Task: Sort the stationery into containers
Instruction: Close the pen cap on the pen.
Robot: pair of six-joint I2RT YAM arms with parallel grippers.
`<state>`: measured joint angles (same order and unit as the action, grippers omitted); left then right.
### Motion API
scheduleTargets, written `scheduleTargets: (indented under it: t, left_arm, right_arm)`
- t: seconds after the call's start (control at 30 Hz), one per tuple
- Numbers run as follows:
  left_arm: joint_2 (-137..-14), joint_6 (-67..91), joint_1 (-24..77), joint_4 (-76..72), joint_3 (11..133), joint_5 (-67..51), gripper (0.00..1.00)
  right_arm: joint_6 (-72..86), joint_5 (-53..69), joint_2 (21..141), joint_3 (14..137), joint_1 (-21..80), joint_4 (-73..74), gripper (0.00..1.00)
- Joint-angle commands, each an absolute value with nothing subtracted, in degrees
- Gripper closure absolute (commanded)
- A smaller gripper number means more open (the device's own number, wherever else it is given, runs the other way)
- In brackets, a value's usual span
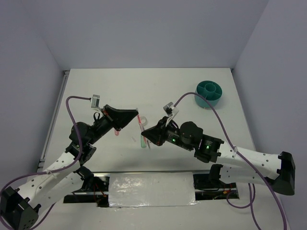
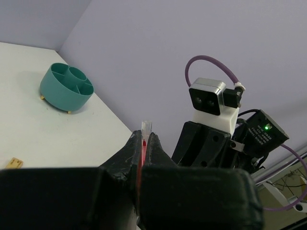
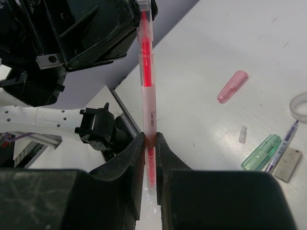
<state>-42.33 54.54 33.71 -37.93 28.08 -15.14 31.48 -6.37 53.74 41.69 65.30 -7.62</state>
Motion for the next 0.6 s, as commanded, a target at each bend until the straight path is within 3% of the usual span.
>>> scheduleTargets:
  t: [0.0, 0.57]
  left_arm:
    - [-41.84, 55.28, 34.01, -42.37, 27.69, -16.52, 1.0]
    - [-42.45, 55.02, 34.37, -39.99, 27.16, -16.08, 1.0]
  right_arm:
    - [29.71, -5.81, 53.87, 46.4, 63.81, -9.58, 1.0]
    - [23.82, -1.76, 55.55, 50.71, 60.73, -22.59, 1.0]
